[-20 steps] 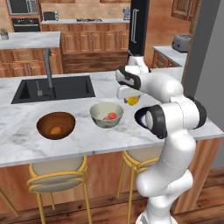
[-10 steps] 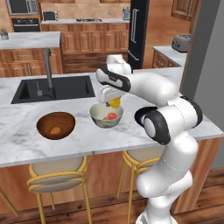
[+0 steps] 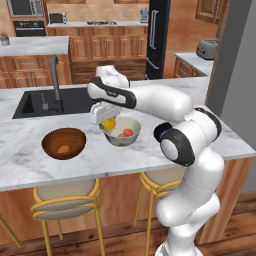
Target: Take the fruits from the plate on the dining counter and place two fruits in each bowl.
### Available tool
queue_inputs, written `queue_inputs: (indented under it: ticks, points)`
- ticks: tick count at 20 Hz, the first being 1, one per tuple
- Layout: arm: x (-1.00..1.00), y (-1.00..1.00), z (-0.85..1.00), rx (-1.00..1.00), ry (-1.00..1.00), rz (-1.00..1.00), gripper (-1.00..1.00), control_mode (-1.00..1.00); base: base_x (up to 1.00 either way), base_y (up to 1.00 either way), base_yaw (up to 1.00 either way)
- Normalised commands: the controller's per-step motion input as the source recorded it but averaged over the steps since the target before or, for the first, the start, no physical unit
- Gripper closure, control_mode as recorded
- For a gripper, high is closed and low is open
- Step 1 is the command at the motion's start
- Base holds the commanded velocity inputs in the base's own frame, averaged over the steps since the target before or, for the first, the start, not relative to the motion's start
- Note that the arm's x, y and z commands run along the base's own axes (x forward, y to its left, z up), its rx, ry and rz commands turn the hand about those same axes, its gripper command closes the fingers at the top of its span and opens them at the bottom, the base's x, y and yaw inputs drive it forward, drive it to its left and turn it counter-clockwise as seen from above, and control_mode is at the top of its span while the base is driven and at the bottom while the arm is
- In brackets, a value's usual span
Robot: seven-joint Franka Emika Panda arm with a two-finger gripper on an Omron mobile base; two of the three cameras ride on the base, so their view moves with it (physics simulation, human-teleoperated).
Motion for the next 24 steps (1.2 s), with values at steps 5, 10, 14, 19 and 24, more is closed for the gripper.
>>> queue_inputs:
  ticks: [5, 10, 14, 19, 24]
  points:
    - [0.01, 0.89, -0.24, 0.0, -0.02, 0.14, 1.0, -1.0, 0.0, 0.0, 0.0]
    - [0.2, 0.72, -0.32, 0.03, -0.03, 0.19, 1.0, -1.0, 0.0, 0.0, 0.0]
    - [0.1, 0.56, -0.27, 0.04, -0.09, 0.11, 1.0, -1.0, 0.0, 0.0, 0.0]
    - [0.18, 0.16, -0.12, 0.02, -0.04, 0.01, 1.0, -1.0, 0.0, 0.0, 0.0]
    - [0.4, 0.19, -0.1, 0.0, 0.0, 0.0, 1.0, -1.0, 0.0, 0.0, 0.0]
